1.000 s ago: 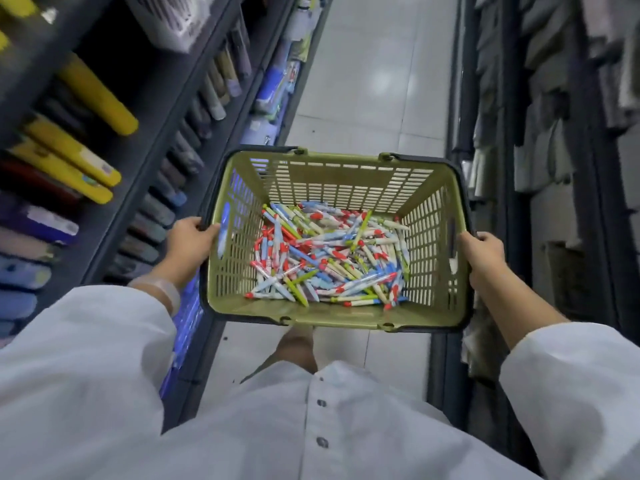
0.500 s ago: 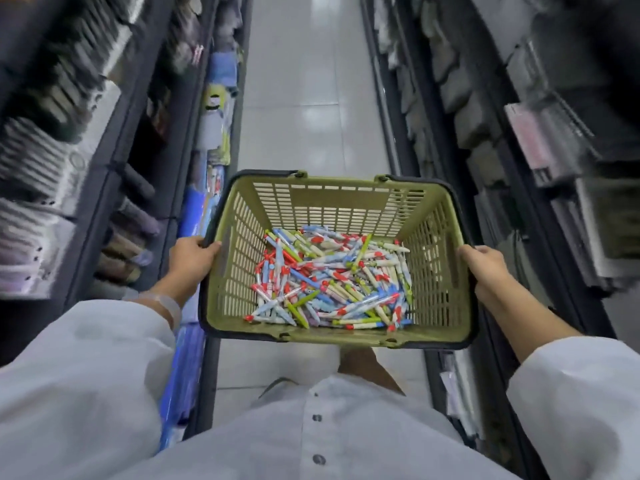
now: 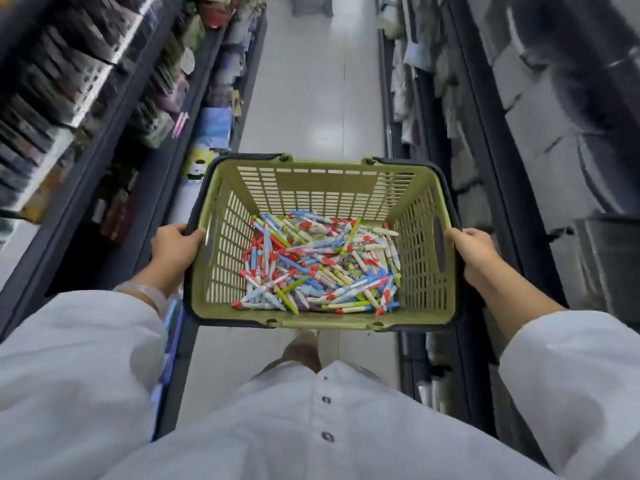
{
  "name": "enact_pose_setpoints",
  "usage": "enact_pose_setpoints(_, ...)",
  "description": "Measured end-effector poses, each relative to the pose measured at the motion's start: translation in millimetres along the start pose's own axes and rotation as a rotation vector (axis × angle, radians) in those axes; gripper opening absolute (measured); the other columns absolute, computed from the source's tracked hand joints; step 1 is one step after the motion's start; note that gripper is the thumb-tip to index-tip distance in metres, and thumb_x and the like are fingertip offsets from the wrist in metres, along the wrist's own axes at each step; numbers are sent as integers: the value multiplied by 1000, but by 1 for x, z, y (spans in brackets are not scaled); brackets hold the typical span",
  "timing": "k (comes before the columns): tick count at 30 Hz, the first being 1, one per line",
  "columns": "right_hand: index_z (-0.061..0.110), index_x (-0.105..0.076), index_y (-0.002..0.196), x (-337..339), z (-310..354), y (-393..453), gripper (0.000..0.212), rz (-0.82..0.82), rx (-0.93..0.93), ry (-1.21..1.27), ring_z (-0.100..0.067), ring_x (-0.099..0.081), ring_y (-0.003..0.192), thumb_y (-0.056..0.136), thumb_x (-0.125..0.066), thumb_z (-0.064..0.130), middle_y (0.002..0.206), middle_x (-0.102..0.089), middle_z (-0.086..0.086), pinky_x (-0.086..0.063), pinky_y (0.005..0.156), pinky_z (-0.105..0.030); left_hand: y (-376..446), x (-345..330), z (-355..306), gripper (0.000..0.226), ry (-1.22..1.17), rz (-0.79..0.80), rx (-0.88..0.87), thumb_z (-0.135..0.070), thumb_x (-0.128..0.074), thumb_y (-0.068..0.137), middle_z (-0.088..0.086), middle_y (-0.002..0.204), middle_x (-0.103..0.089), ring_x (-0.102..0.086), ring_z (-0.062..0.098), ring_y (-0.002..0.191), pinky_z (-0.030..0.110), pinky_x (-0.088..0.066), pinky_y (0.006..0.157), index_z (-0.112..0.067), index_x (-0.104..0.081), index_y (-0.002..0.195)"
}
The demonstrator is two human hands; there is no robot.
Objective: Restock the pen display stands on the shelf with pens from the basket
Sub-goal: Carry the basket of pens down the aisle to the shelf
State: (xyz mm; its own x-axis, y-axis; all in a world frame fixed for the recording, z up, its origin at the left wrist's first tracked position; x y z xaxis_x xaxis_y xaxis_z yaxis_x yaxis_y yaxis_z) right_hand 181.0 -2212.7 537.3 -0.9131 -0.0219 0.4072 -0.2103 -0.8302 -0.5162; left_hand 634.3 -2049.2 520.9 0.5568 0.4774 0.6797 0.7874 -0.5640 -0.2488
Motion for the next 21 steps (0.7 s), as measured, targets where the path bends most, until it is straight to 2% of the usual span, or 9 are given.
enact_pose_setpoints(2, -14, -48, 121, -21, 40, 52, 44, -20, -5, -33, -35, -56, 87, 91, -54, 18, 124, -51, -34, -44, 93, -48, 56, -29, -27, 9, -18, 56, 1, -21, -65, 85, 7, 74, -60, -52, 18, 72, 26, -37, 65, -15, -63, 78)
enact_pose_setpoints(5, -14, -43, 126, -50, 100, 129, 45, -42, -35, -62, -45, -49, 114, 93, -50, 15, 127, -48, -34, -41, 95, -47, 138, -66, -69, 16, 7, 143, 37, -18, -65, 85, 12, 71, -60, -54, 21, 70, 29, -37, 62, -5, -64, 76)
enact_pose_setpoints(8, -14, -42, 126, -74, 160, 199, 44, -29, -63, -98, -46, -48, 115, 93, -50, 14, 127, -46, -35, -47, 75, -38, 211, -95, -122, 14, 5, 182, 60, -16, -64, 86, 10, 70, -60, -55, 21, 69, 29, -40, 62, -8, -63, 75)
enact_pose_setpoints(12, -14, -43, 125, -100, 234, 289, 43, -30, -84, -99, -46, -52, 104, 94, -50, 15, 128, -48, -33, -37, 76, -29, 309, -129, -200, 10, -29, 179, 48, -15, -63, 87, 7, 70, -61, -55, 20, 67, 28, -40, 58, -6, -65, 81)
enact_pose_setpoints(13, -10, -47, 124, -109, 254, 313, 40, -31, -86, -87, -39, -53, 99, 95, -51, 16, 127, -51, -28, -38, 77, -30, 335, -138, -219, 10, -32, 169, 40, -14, -63, 86, 10, 73, -62, -55, 20, 68, 28, -40, 60, -4, -66, 84)
enact_pose_setpoints(15, -2, -48, 127, -130, 297, 364, 38, -32, -93, -81, -31, -51, 109, 95, -52, 19, 129, -52, -17, -42, 89, -36, 390, -160, -254, 12, -31, 146, 37, -13, -63, 86, 16, 79, -65, -56, 21, 71, 31, -42, 66, -1, -66, 84)
enact_pose_setpoints(18, -3, -45, 132, -164, 361, 448, 45, -14, -75, -86, -37, -45, 122, 94, -52, 19, 135, -48, -21, -39, 97, -39, 468, -190, -300, 20, 11, 100, 78, -19, -64, 86, 25, 83, -67, -61, 31, 74, 40, -47, 69, 0, -65, 78)
enact_pose_setpoints(19, -6, -46, 130, -174, 385, 475, 44, -13, -70, -88, -38, -47, 119, 94, -52, 17, 132, -49, -24, -40, 92, -36, 493, -197, -317, 24, 43, 88, 88, -21, -65, 86, 26, 81, -66, -61, 33, 75, 39, -46, 66, 1, -65, 76)
enact_pose_setpoints(21, -3, -54, 115, -197, 436, 525, 28, 30, -51, -96, -34, -51, 90, 94, -51, 16, 103, -57, -21, -37, 70, -31, 542, -210, -354, 26, 69, 72, 92, -22, -65, 86, 23, 76, -65, -59, 29, 70, 35, -39, 60, -1, -64, 71)
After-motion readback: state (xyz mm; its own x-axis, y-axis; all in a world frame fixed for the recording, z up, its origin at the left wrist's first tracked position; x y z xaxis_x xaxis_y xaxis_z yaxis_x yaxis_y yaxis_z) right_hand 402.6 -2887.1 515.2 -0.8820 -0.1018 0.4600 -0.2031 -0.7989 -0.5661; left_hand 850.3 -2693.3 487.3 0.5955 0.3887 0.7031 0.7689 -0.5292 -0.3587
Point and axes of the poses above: each hand's wrist, its own y-axis towards the middle knuckle, its own x-axis out of the back of the hand, z = x × y, the point moved 5 cm from there along y, towards the middle knuckle
